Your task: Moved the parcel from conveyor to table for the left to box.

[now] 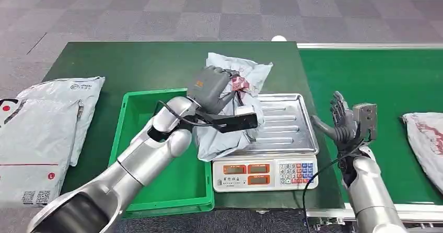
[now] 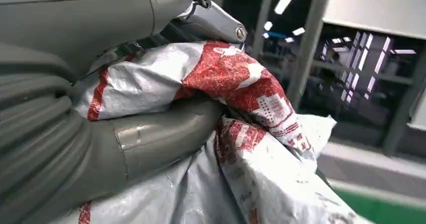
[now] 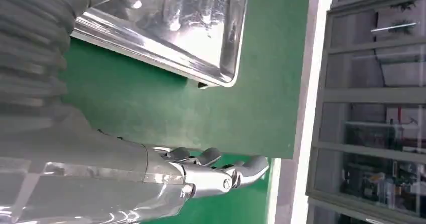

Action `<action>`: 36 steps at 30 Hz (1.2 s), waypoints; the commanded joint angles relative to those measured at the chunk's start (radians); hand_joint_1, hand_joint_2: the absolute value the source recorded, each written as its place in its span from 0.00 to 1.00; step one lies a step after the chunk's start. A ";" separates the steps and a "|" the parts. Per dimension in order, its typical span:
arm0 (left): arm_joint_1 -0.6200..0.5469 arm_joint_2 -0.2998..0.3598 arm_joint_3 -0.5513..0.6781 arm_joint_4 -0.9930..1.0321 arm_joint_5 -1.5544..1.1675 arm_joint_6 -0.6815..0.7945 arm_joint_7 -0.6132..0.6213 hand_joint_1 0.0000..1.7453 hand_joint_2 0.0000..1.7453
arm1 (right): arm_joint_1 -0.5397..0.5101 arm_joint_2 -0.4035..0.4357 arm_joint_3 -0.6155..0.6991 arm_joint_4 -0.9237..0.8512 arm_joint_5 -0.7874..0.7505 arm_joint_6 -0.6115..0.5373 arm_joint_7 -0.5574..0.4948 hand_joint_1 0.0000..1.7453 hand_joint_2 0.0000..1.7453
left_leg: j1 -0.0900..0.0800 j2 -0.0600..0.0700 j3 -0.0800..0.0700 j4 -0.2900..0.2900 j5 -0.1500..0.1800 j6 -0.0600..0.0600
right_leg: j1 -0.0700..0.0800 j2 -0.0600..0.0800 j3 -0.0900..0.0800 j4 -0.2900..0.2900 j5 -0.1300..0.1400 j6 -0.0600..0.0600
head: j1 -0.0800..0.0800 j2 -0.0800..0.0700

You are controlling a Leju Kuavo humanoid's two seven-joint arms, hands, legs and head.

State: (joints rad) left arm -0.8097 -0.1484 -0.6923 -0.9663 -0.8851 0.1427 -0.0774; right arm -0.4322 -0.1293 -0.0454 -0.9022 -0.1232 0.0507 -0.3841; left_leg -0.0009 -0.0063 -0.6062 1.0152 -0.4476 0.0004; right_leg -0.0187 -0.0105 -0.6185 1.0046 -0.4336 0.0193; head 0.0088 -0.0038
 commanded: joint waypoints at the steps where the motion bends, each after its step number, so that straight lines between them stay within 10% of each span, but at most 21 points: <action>1: -0.029 0.118 0.090 -0.089 -0.070 -0.020 0.062 1.00 1.00 | -0.021 -0.007 -0.057 -0.019 0.000 0.012 0.027 0.00 1.00 | 0.001 0.004 0.002 0.000 -0.001 -0.001 | 0.001 0.004 0.001 0.000 0.000 -0.002 | 0.000 0.000; 14: -0.007 0.154 0.133 -0.085 -0.104 -0.034 0.083 1.00 1.00 | -0.025 -0.010 -0.067 -0.009 0.002 0.015 0.023 0.00 1.00 | 0.001 0.003 0.002 0.000 -0.001 -0.001 | 0.001 0.003 0.001 -0.001 0.000 -0.001 | 0.000 0.000; 25: 0.309 0.396 0.236 -0.289 -0.188 -0.079 0.063 1.00 1.00 | 0.198 -0.039 -0.188 -0.243 -0.032 0.055 0.046 0.00 1.00 | 0.001 0.004 0.008 -0.005 -0.002 -0.002 | 0.001 0.005 0.005 -0.004 -0.002 -0.003 | 0.000 0.000; 36: 0.279 0.402 0.238 -0.255 -0.202 -0.161 0.079 1.00 1.00 | 0.245 -0.023 -0.204 -0.300 -0.040 0.061 0.049 0.00 1.00 | 0.002 0.001 0.004 -0.003 -0.003 -0.003 | 0.002 0.002 0.002 -0.002 -0.004 -0.003 | 0.000 0.000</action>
State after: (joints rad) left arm -0.5114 0.2266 -0.4898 -1.2562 -1.0823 0.0221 -0.0160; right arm -0.2051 -0.1801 -0.1843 -1.1639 -0.1595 0.1076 -0.3399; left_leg -0.0002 -0.0054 -0.6065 1.0139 -0.4503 -0.0021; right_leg -0.0181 -0.0093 -0.6204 1.0046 -0.4374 0.0175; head 0.0088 -0.0038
